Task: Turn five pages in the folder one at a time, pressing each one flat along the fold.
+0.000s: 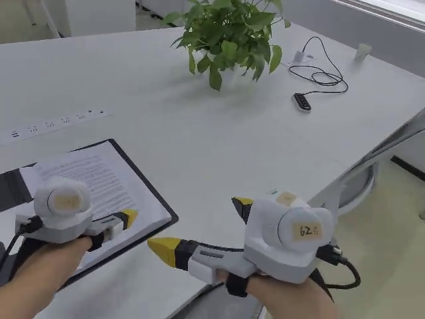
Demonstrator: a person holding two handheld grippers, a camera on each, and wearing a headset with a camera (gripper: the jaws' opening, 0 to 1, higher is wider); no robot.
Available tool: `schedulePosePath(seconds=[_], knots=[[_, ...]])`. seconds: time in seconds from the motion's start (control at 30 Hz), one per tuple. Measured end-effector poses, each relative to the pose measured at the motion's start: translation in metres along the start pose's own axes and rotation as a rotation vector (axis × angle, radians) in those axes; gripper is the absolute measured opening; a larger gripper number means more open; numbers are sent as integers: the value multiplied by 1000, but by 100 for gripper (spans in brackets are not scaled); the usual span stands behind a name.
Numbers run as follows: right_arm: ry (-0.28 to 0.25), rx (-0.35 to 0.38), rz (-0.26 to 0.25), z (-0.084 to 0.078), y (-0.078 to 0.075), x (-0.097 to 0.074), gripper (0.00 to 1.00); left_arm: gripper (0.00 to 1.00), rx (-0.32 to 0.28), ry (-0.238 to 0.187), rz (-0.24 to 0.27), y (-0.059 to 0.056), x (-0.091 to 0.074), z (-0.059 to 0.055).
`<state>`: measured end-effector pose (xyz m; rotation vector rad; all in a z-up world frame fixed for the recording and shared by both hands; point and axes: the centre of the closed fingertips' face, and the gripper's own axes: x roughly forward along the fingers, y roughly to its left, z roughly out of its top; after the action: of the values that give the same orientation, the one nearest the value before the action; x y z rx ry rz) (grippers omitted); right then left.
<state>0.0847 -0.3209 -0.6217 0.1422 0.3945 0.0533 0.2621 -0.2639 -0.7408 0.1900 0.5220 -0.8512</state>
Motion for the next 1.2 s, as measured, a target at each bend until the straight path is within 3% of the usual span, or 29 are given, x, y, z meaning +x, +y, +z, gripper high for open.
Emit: schedulePosePath(seconds=[0.33, 0.4, 0.43, 0.7, 0.87, 1.0, 1.2], knots=[[-7, 33, -32, -2, -3, -6, 97, 75, -45, 28, 40, -7, 29, -20], [-11, 34, -34, -1, -1, -6, 96, 74, -19, 30, 69, -6, 31, -26], [-10, 31, -36, -2, -1, -6, 96, 73, 22, 24, 88, -4, 32, -27], [3, 36, -40, -4, 1, -2, 95, 70, 10, -103, 87, -3, 30, -29], [9, 40, -35, -3, 3, 4, 94, 59, 2, -133, 82, 1, 27, -30], [16, 39, -28, -2, 4, 11, 93, 53, 2, -134, 77, 0, 26, -31], [34, 43, -14, -1, 7, 22, 91, 32, 1, -147, 55, -13, 22, -33]])
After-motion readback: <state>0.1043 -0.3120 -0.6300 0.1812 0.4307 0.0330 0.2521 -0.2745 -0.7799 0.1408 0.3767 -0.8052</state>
